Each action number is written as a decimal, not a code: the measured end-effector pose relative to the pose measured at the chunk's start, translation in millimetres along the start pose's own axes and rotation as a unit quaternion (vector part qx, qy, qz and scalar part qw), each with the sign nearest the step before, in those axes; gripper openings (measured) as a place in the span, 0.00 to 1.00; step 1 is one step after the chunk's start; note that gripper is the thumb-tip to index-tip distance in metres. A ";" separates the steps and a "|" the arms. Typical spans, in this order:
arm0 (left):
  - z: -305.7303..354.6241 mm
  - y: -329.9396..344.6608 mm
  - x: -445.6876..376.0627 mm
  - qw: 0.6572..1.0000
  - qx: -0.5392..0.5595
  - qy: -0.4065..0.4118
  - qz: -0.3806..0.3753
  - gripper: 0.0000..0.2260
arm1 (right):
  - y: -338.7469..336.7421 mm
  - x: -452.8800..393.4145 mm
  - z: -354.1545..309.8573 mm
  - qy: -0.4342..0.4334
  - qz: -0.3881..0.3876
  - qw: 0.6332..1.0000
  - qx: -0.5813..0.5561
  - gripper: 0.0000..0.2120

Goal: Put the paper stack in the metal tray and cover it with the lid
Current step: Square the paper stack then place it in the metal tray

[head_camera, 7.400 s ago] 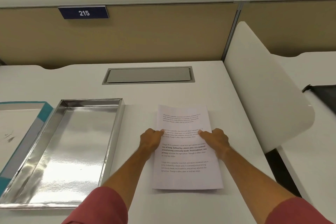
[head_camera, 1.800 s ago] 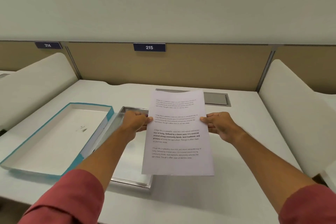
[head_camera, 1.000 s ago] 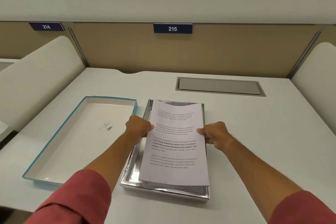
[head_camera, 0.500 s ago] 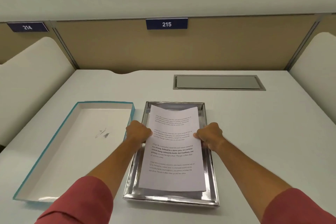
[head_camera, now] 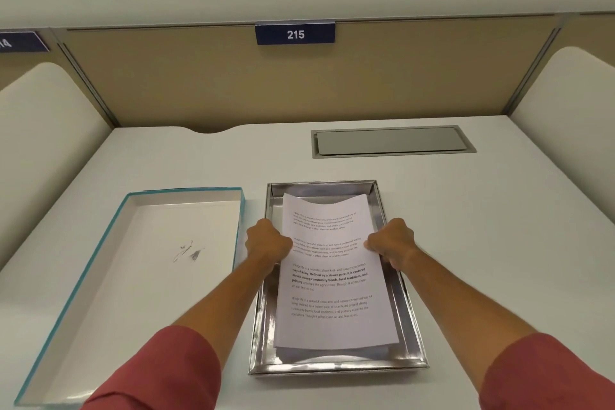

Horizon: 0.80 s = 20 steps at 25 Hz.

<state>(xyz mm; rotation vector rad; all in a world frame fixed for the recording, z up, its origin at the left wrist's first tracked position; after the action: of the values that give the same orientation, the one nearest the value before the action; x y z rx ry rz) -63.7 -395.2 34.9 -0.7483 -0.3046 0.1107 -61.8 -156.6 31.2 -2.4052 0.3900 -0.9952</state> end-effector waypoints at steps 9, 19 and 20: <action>2.2 5.3 -4.2 0.993 -0.096 0.031 -0.062 0.19 | 6.5 0.0 -3.7 -0.026 0.052 0.993 0.104 0.12; 7.8 15.9 8.6 0.981 -0.111 0.022 -0.160 0.30 | 10.1 15.4 0.8 -0.093 -0.005 0.977 0.190 0.12; 6.6 15.8 11.2 0.981 -0.106 0.030 -0.158 0.31 | 8.7 19.2 2.2 -0.104 -0.017 0.976 0.193 0.09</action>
<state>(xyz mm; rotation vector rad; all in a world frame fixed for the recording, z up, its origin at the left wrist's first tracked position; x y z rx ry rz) -54.9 -377.1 31.3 -0.9022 -0.3770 -0.2476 -47.6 -171.6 36.1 -2.1370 0.0708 -0.7419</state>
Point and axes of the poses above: each hand's wrist, its own x-axis away from the middle knuckle, its own y-axis out of the palm, z = x × y, the point moved 1 cm from there along -x, towards the middle knuckle, and after that the axes turned 10 degrees about y, right-handed, at the moved point
